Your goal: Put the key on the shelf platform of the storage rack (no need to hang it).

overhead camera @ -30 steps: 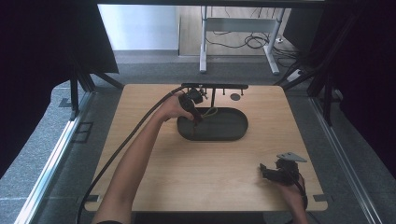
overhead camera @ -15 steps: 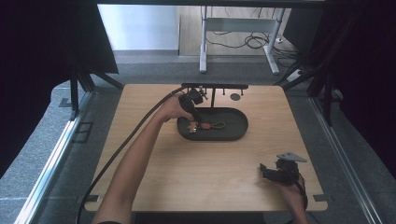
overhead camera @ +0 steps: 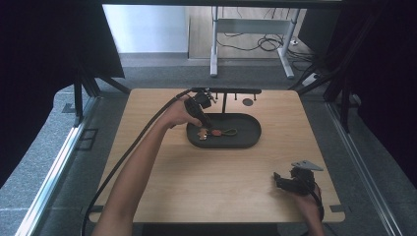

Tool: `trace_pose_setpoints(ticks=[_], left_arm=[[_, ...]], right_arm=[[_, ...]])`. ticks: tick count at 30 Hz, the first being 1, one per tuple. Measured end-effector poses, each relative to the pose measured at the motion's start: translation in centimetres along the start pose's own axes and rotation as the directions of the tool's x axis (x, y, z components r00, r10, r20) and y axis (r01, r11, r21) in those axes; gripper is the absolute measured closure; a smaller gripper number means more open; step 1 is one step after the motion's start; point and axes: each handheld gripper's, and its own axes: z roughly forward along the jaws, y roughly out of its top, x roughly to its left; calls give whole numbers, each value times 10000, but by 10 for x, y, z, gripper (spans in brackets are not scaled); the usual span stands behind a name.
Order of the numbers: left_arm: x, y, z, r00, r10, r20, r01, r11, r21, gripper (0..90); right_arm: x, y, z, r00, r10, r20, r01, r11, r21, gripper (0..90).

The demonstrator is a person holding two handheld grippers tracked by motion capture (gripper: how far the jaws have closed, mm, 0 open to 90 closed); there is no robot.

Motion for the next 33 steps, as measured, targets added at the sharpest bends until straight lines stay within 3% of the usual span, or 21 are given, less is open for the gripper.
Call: trace_pose_setpoints(ticks=[7,15,19,24,29,33], left_arm=[[-13,-11,-15,9999,95,-93,-98,9994,-331,551],[-35,-35,-30,9994,272,-212,-282,9984,-487,513],[-44,-47,-35,9993,173,-330,-188,9988,-444,451],[-58,-71,-43,9998,-69,-201,53,9966,-820,400],[-70,-100,-44,9986,-348,-410,297,9925,-1185,379],[-78,-120,-40,9967,-494,-650,415,9922,-1173,379]], right_arm=[[0,0,0,10000,-9,-1,9,10000,8,150],[0,0,0,10000,8,21,-8,10000,-5,149],[0,0,0,10000,3,19,-3,10000,-1,150],[0,0,0,10000,1,16,-1,10000,-5,149],[0,0,0,10000,-1,17,1,10000,-2,150],[0,0,0,10000,-6,17,6,10000,-4,150]])
